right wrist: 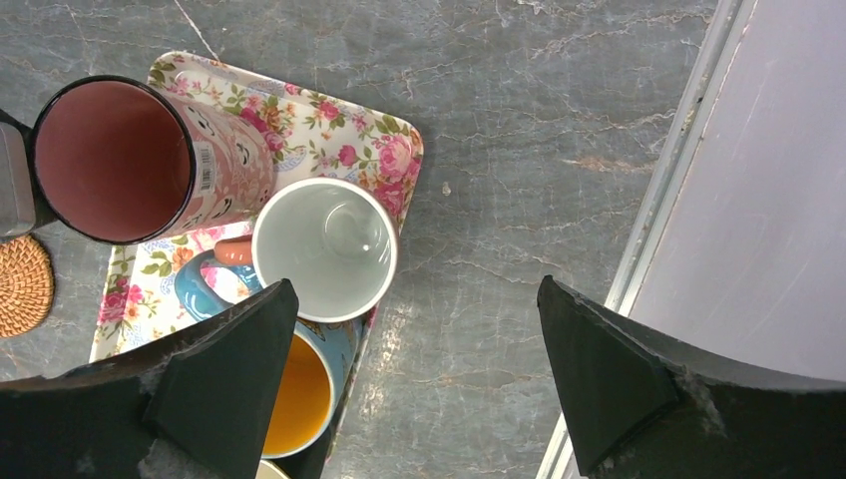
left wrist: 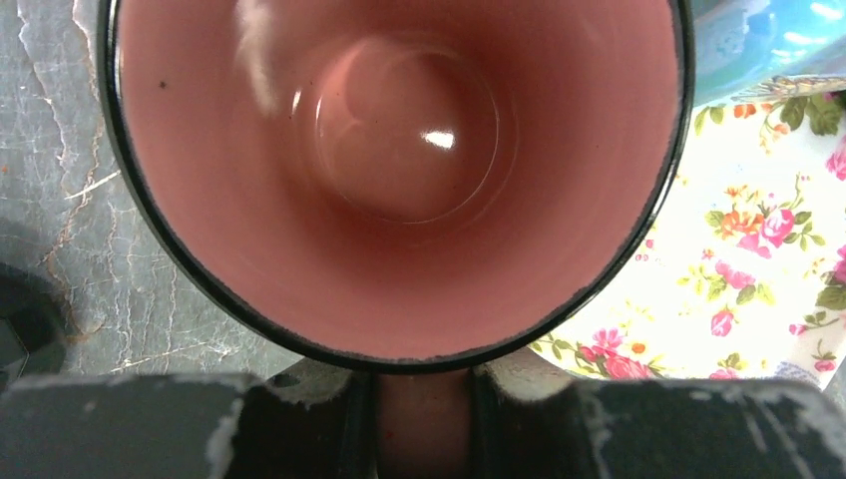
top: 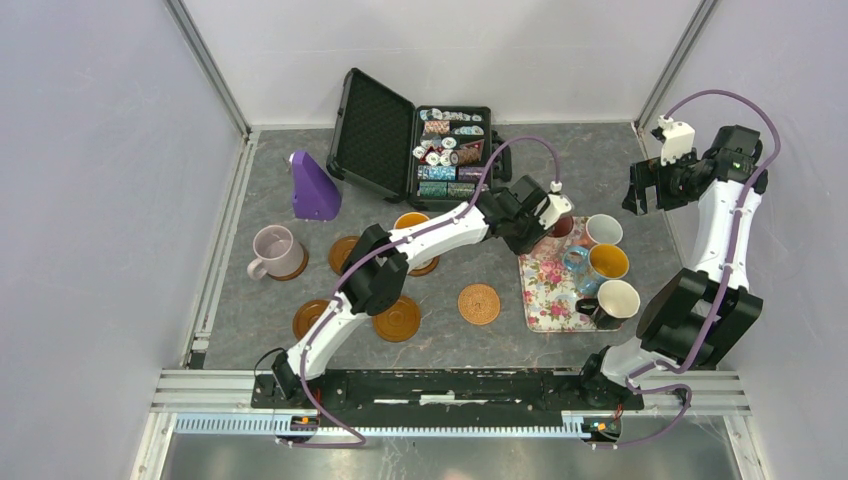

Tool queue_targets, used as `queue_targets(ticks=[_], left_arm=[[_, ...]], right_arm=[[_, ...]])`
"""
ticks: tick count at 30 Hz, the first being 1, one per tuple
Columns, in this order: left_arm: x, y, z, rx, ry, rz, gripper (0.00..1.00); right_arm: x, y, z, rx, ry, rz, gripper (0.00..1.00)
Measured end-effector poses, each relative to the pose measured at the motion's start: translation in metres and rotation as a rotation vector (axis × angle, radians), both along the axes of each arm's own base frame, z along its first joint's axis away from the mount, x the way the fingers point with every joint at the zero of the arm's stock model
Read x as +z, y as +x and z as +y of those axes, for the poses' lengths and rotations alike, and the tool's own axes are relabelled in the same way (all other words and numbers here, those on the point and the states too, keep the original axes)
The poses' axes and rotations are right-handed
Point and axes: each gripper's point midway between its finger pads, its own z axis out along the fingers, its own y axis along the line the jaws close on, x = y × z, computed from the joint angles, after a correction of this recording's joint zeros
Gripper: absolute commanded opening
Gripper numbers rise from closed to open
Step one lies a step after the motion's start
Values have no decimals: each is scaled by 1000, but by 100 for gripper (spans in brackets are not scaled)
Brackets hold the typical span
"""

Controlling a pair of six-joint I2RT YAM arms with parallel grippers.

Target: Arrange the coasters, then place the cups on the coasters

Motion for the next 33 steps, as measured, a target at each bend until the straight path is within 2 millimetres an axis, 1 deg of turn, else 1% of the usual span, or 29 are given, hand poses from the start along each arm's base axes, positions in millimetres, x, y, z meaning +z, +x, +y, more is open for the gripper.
queue_targets(ticks=[3, 5, 6, 8, 12, 13, 15, 16, 17, 19, 20, 22, 23, 24, 25, 26, 27, 28, 30, 32, 33], left_arm=[[1, 2, 0, 23, -19, -3, 2], [5, 3, 0, 32, -34, -2, 2], [8, 3, 1, 35, -41, -2, 2], [23, 5, -2, 36, -76, -15, 2], [71, 10, -7, 36, -173, -59, 2], [88, 12, -7, 40, -206, -75, 2], [115, 15, -6, 48, -258, -95, 2], [132, 16, -4, 48, -289, -104, 2], [144, 17, -1, 49, -308, -110, 2], [176, 22, 12, 63, -363, -117, 2], [192, 27, 22, 73, -392, -118, 2], [220, 36, 48, 100, -441, -120, 2], [234, 43, 68, 121, -460, -131, 2], [246, 52, 93, 153, -472, -143, 2], [254, 58, 113, 180, -481, -153, 2], [263, 66, 140, 221, -488, -169, 2], [270, 70, 163, 255, -492, -180, 2], [274, 77, 191, 302, -492, -192, 2], [278, 82, 244, 396, -482, -211, 2], [273, 77, 292, 484, -455, -214, 2], [268, 72, 311, 514, -437, -213, 2]], right_arm=[[0, 0, 1, 2, 4, -2, 98], [1, 0, 2, 5, 8, -4, 98], [1, 1, 2, 7, 11, -5, 98], [1, 1, 3, 9, 15, -7, 98], [2, 1, 5, 12, 23, -10, 98], [2, 1, 5, 14, 27, -12, 98], [3, 2, 7, 20, 35, -17, 98], [3, 2, 8, 25, 40, -20, 98], [4, 3, 10, 29, 46, -24, 98], [5, 4, 13, 41, 61, -32, 98], [6, 4, 14, 46, 68, -36, 98], [7, 5, 17, 55, 79, -44, 98], [7, 5, 18, 57, 83, -46, 98], [8, 5, 19, 60, 86, -47, 98], [8, 5, 20, 62, 90, -48, 98], [8, 6, 22, 68, 94, -50, 98], [9, 7, 24, 72, 96, -51, 98], [9, 7, 25, 73, 99, -52, 98], [9, 9, 30, 83, 102, -51, 98], [9, 11, 37, 98, 107, -51, 98], [10, 12, 41, 106, 108, -51, 98]])
